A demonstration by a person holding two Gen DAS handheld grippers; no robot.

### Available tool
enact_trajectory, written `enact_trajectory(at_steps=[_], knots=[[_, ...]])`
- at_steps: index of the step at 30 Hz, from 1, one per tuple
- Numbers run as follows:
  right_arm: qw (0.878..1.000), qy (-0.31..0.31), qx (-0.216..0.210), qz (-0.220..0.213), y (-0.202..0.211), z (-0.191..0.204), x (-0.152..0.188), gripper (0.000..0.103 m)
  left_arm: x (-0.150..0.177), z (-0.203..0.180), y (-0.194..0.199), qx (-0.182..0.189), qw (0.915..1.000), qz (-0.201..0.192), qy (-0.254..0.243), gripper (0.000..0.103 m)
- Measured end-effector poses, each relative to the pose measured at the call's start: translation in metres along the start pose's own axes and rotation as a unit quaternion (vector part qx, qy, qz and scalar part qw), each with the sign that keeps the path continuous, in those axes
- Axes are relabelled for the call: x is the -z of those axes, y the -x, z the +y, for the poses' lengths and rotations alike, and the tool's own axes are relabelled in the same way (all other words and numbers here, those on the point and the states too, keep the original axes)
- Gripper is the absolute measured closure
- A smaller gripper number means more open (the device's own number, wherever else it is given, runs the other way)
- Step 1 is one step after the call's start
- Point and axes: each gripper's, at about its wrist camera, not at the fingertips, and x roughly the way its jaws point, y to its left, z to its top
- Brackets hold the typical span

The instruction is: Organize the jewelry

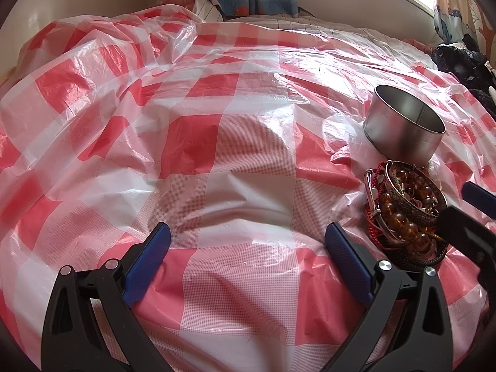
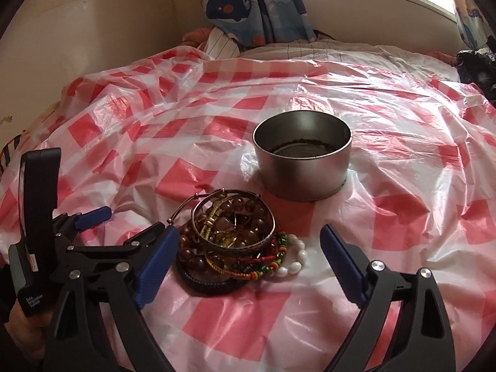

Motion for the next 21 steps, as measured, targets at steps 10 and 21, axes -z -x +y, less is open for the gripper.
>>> enact_trajectory(at_steps=[10,21], knots=[[0.998,0.002,-0.036,0.046,-0.024,0.000,-0.008,0.041,0.000,0.000,0.000,0.000,1.0000,0.000,0.000,0.007],[0.998,-0.009,0.061,0.013,0.027,-0.025,0.020,0.041,0.001,0.002,0.035,0.032,0.9956,-0.087,-0.012,0.007]])
